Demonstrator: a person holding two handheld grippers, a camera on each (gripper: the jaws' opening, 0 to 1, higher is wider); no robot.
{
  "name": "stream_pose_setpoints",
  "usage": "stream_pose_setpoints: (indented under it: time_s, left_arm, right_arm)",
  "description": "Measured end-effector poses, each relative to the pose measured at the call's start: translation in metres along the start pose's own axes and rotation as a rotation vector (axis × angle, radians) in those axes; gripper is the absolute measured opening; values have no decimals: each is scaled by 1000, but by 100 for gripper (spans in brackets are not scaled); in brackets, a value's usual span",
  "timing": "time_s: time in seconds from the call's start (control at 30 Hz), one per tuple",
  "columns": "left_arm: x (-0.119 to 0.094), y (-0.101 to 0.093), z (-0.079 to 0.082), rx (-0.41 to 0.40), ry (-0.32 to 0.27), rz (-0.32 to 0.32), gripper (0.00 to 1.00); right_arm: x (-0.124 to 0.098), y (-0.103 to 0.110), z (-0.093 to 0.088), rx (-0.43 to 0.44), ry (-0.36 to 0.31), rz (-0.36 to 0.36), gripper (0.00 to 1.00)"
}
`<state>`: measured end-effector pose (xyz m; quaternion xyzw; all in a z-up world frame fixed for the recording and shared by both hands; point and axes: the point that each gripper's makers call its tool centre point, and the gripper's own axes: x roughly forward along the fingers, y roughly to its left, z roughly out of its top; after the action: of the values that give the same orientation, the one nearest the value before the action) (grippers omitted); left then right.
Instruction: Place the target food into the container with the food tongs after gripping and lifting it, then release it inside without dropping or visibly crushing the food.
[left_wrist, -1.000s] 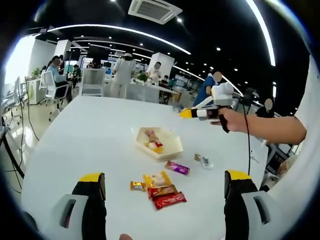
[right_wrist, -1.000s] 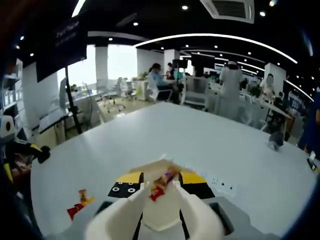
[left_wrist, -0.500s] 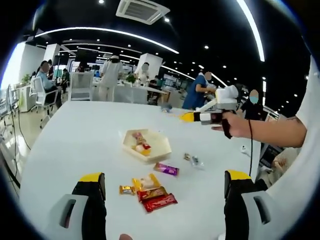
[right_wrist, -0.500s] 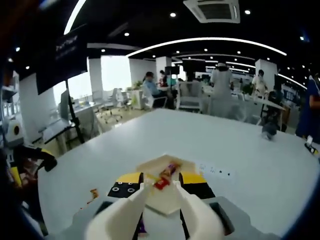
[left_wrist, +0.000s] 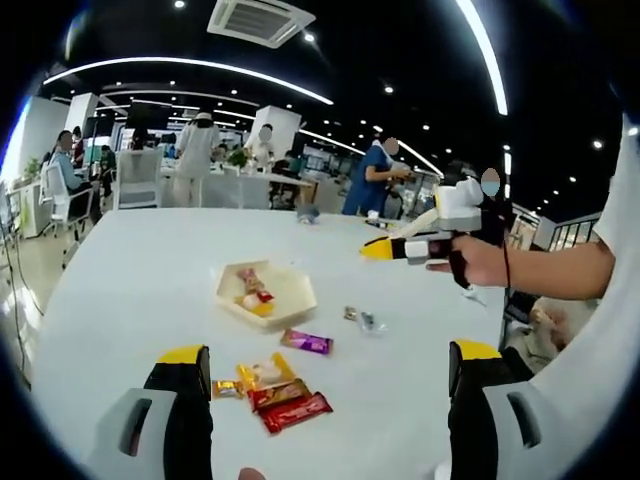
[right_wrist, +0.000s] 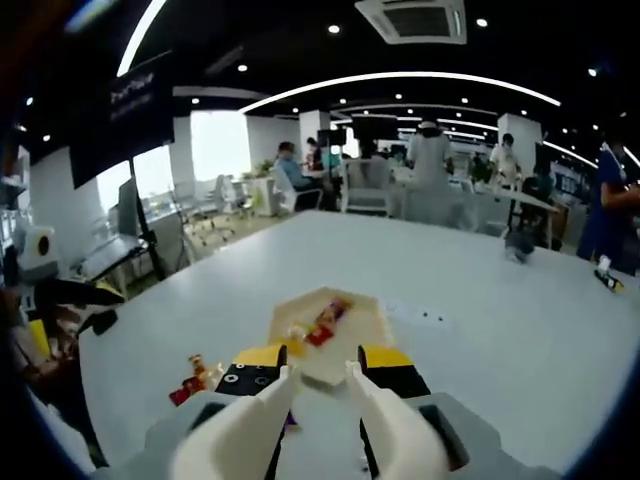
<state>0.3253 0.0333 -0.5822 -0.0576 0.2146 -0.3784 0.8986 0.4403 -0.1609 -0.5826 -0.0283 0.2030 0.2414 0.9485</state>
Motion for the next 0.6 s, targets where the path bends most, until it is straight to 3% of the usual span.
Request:
stream_pose_setpoints:
  time_s: [0.4,0.6]
  left_arm:
    - [8,-14,-1,22,2,-59,99]
    - [12,-22,2,36,-6,-97,99]
  right_arm:
    - [-34,10,-11,18,-6,-6,28]
    - [-44,15,-13,90,-18,1,27]
